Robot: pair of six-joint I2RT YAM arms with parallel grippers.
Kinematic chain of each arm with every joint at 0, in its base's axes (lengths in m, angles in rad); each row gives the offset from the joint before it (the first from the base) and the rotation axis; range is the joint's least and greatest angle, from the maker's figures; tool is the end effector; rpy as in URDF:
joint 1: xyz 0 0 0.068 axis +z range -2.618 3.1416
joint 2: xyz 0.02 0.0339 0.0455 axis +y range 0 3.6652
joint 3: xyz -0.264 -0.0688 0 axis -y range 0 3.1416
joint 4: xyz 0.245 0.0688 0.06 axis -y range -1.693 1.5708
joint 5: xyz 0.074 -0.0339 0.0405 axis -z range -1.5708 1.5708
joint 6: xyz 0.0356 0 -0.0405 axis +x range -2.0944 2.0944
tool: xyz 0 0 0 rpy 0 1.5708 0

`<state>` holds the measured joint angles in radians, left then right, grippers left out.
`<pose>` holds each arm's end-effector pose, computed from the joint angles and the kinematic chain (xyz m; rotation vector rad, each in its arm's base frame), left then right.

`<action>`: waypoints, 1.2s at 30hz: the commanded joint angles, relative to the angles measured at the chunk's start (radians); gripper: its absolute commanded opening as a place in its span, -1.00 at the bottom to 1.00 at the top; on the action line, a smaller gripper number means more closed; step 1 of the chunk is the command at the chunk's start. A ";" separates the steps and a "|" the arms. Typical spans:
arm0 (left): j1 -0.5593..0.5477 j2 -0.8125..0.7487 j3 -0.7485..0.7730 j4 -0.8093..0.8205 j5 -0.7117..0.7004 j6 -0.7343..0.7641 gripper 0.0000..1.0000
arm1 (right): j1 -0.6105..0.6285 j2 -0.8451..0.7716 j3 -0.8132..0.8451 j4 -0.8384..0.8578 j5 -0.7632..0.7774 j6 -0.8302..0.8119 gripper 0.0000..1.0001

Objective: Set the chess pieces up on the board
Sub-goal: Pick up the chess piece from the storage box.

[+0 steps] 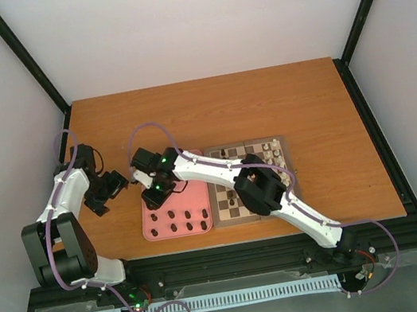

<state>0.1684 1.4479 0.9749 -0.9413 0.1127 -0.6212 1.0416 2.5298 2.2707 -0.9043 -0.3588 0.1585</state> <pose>0.2473 0.0380 0.2093 -1.1442 2.7805 -0.2182 0.2572 0.4645 0.1618 -1.3407 2.5817 0.7742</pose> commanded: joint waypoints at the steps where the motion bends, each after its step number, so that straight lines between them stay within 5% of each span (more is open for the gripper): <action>1: 0.006 -0.027 0.000 0.001 -0.001 0.008 0.99 | 0.007 0.021 0.028 -0.013 -0.014 -0.006 -0.34; 14: 0.006 -0.024 -0.001 0.007 0.005 0.007 1.00 | 0.005 0.003 0.028 -0.032 0.032 -0.009 -0.94; 21: 0.006 -0.031 0.001 0.005 0.005 0.009 0.99 | -0.013 -0.138 -0.035 -0.026 0.211 0.004 -0.94; 29: 0.006 -0.026 0.022 -0.001 0.016 0.009 1.00 | -0.072 -0.536 -0.455 -0.031 0.425 0.076 -0.95; 36: 0.006 -0.018 0.018 0.010 0.034 0.008 0.99 | -0.074 -0.885 -0.951 -0.017 0.410 0.165 -0.94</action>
<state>0.1684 1.4406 0.9714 -0.9405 0.1291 -0.6209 0.9569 1.7367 1.5093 -0.9028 0.0311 0.2546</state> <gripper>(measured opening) 0.998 0.073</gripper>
